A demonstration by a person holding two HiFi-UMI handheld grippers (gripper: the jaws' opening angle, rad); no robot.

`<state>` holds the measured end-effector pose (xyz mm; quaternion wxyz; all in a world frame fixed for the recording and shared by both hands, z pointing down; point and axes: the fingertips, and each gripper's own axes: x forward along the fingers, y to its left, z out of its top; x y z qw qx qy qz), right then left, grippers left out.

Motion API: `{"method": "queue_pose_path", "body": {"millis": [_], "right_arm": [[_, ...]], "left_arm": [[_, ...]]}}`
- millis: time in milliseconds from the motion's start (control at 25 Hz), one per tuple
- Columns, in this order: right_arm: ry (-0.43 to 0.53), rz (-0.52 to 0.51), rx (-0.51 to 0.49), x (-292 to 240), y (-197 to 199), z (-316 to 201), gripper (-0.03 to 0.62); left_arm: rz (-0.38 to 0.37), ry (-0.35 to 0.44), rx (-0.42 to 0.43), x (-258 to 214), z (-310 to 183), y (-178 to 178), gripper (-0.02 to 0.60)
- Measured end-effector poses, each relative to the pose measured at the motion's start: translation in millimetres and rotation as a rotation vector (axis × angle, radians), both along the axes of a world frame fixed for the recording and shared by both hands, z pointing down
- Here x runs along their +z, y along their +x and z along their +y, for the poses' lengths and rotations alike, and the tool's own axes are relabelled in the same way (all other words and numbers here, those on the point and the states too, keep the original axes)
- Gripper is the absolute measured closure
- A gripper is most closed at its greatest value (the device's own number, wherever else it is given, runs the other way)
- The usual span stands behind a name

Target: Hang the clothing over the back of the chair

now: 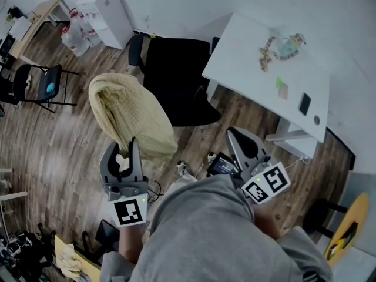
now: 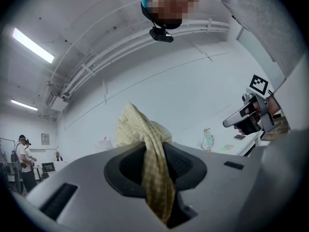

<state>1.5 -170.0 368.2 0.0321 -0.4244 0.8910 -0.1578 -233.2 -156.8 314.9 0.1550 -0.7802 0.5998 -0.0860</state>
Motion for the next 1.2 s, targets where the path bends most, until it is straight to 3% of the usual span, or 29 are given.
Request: {"method": "queue_pose_path", "body": {"millis": [720, 1200], "right_arm": [[-0.015, 0.023, 0.125, 1.8, 20.7, 3.5, 0.559], [-0.015, 0.045, 0.169, 3.4, 24.5, 2.3, 0.559]], "left_arm": [[0.051, -0.072, 0.024, 20.9, -45.3, -1.5, 0.460], [0.029, -0.138, 0.064, 48.7, -67.4, 6.9, 0.459]]}}
